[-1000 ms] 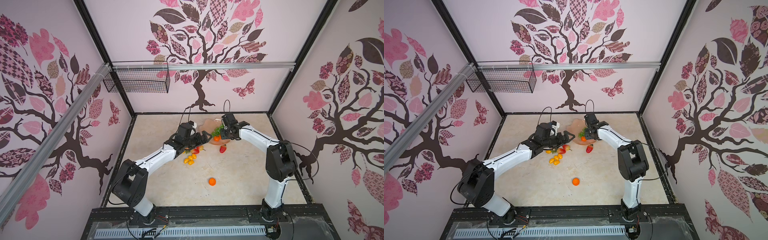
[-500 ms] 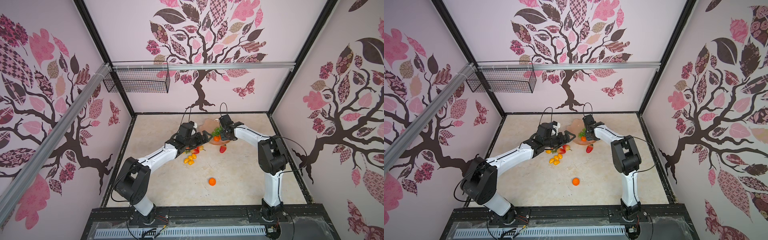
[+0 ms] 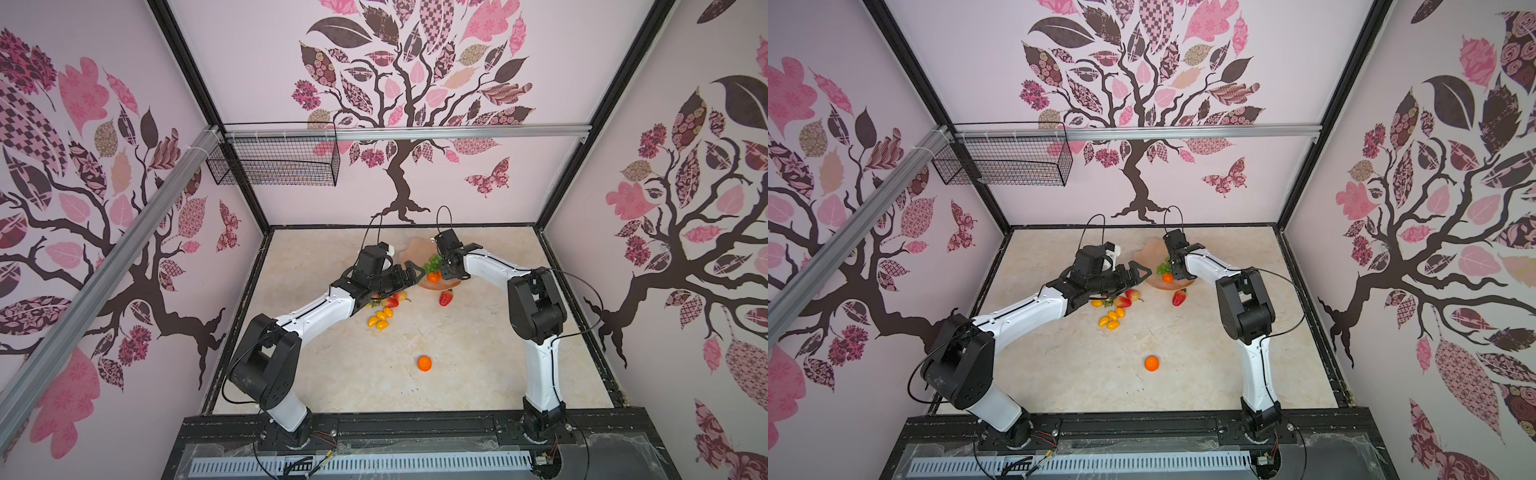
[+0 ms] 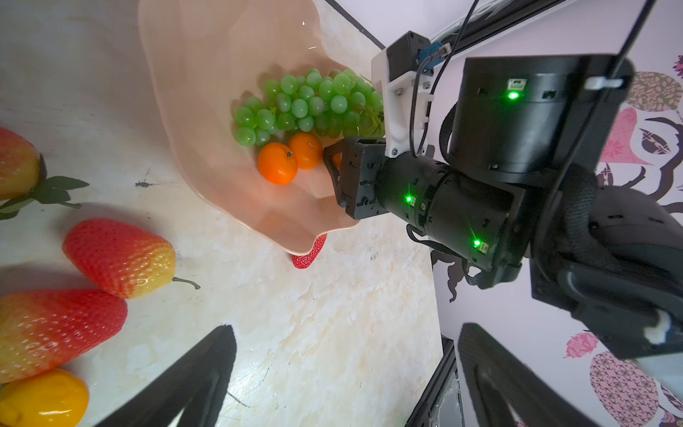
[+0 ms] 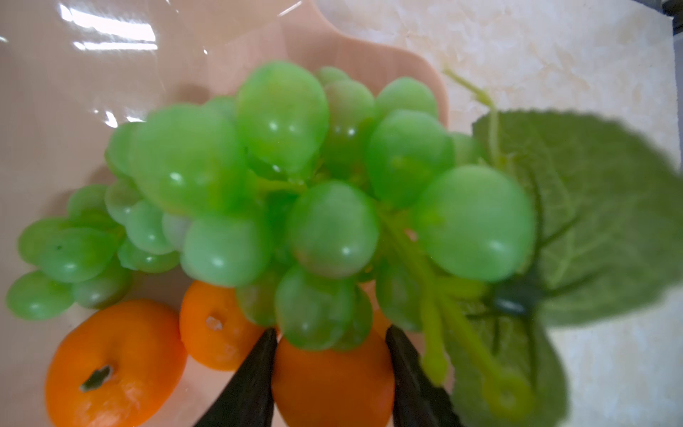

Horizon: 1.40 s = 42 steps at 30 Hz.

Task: Arrange fruit in a fruit bowl
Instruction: Place the fruit in the fruit bowl.

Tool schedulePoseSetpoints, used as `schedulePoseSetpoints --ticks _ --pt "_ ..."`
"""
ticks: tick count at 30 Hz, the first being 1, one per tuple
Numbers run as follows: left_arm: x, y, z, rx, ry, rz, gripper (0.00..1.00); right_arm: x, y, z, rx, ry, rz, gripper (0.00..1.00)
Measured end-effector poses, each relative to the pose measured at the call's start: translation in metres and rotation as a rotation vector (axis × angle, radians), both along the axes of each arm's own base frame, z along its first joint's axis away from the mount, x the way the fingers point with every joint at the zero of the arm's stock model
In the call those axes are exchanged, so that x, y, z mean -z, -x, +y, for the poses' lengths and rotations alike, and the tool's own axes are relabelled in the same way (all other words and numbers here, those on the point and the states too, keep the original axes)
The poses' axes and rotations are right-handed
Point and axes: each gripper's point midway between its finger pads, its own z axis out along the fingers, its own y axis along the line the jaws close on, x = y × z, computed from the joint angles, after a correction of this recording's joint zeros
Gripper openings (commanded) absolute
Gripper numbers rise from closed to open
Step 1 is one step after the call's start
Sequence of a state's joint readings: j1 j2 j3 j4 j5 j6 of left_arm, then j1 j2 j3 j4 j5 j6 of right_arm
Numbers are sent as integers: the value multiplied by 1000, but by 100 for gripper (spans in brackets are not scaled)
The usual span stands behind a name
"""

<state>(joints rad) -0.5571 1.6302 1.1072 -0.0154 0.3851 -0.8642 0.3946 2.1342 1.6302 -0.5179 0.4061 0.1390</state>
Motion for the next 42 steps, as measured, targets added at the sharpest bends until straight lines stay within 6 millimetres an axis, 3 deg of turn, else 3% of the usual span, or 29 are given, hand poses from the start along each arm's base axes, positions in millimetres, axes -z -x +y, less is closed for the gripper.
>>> schedulePoseSetpoints --ticks 23,27,34,39,42 --pt "-4 4 2 6 -8 -5 98 1 3 5 -7 -39 11 60" --pt "-12 6 5 9 -17 -32 98 -19 11 7 -12 -80 -7 61" --pt "-30 12 18 -4 -61 -93 98 -75 27 14 -28 -207 -102 62" --pt "-53 13 36 -38 -69 -153 98 -91 45 38 -96 -319 -123 62" --pt "-58 11 56 -81 -72 -170 98 -96 53 67 -167 -367 -125 62"
